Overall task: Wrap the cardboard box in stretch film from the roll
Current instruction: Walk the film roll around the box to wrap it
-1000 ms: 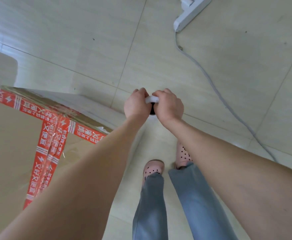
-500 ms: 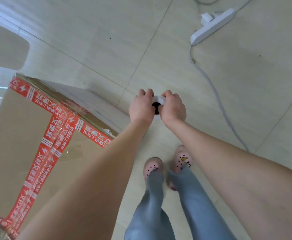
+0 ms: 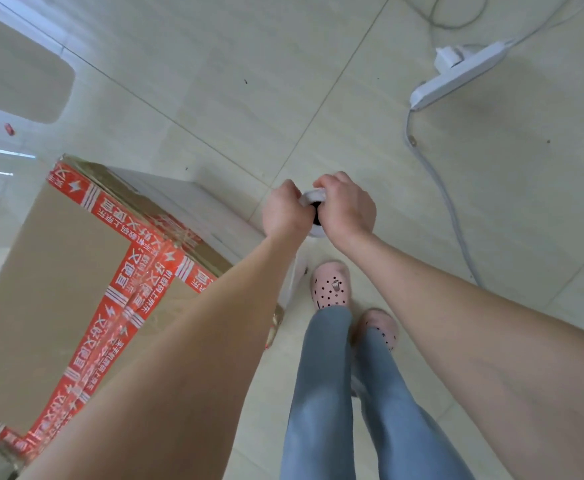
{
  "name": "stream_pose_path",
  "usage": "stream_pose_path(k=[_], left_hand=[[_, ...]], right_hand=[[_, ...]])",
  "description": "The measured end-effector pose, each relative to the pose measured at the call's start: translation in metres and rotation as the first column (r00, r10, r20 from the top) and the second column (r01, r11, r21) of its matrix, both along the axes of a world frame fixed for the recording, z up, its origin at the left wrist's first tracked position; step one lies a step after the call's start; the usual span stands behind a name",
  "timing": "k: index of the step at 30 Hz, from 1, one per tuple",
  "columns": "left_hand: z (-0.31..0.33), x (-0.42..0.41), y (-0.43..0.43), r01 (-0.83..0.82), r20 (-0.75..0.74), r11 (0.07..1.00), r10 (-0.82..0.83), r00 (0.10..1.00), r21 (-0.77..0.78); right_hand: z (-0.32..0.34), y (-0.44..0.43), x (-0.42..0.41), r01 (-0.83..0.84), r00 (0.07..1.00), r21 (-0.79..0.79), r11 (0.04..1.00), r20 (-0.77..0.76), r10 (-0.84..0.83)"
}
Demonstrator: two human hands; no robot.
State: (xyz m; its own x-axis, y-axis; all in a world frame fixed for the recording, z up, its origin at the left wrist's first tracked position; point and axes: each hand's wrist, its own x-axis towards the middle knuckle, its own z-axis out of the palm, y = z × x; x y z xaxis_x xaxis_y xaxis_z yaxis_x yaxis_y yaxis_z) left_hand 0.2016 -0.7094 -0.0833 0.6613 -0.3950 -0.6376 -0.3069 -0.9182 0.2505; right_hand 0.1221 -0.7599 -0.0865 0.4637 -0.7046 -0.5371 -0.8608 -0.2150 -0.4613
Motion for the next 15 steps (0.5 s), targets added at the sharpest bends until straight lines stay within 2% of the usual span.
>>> stream_pose_path(k=[3, 5, 7, 9, 12, 14, 15], left_hand=[[-0.001, 0.015, 0.005, -0.237, -0.040, 0.971, 0.237, 0.971, -0.002], [-0.002, 0.021, 0.008, -0.273, -0.059, 0.962, 0.273, 0.960, 0.011], [-0.003, 0.023, 0.006, -0.124, -0.021, 0.992, 0.125, 0.992, 0.026], [-0.003, 0.025, -0.001, 0.084, 0.034, 0.996, -0.085, 0.996, 0.026], [-0.004, 0.029, -0.015, 0.417, 0.106, 0.908, -0.419, 0.902, 0.043], [-0.005, 0.033, -0.022, 0.534, 0.120, 0.844, -0.535, 0.836, 0.048], [-0.005, 0.036, -0.025, 0.540, 0.119, 0.841, -0.541, 0.833, 0.042]], right_hand=[[-0.003, 0.000, 0.017, 0.115, 0.992, 0.087, 0.989, -0.070, -0.109], [-0.005, 0.001, 0.021, 0.258, 0.965, 0.207, 0.944, -0.100, -0.242], [-0.009, 0.002, 0.022, 0.346, 0.938, 0.254, 0.903, -0.095, -0.332], [-0.011, 0.001, 0.023, 0.364, 0.931, 0.241, 0.900, -0.089, -0.353], [-0.013, -0.003, 0.025, 0.333, 0.943, 0.210, 0.919, -0.082, -0.323], [-0.014, -0.006, 0.026, 0.314, 0.949, 0.171, 0.934, -0.076, -0.305], [-0.014, -0.008, 0.027, 0.300, 0.954, 0.154, 0.941, -0.072, -0.293]])
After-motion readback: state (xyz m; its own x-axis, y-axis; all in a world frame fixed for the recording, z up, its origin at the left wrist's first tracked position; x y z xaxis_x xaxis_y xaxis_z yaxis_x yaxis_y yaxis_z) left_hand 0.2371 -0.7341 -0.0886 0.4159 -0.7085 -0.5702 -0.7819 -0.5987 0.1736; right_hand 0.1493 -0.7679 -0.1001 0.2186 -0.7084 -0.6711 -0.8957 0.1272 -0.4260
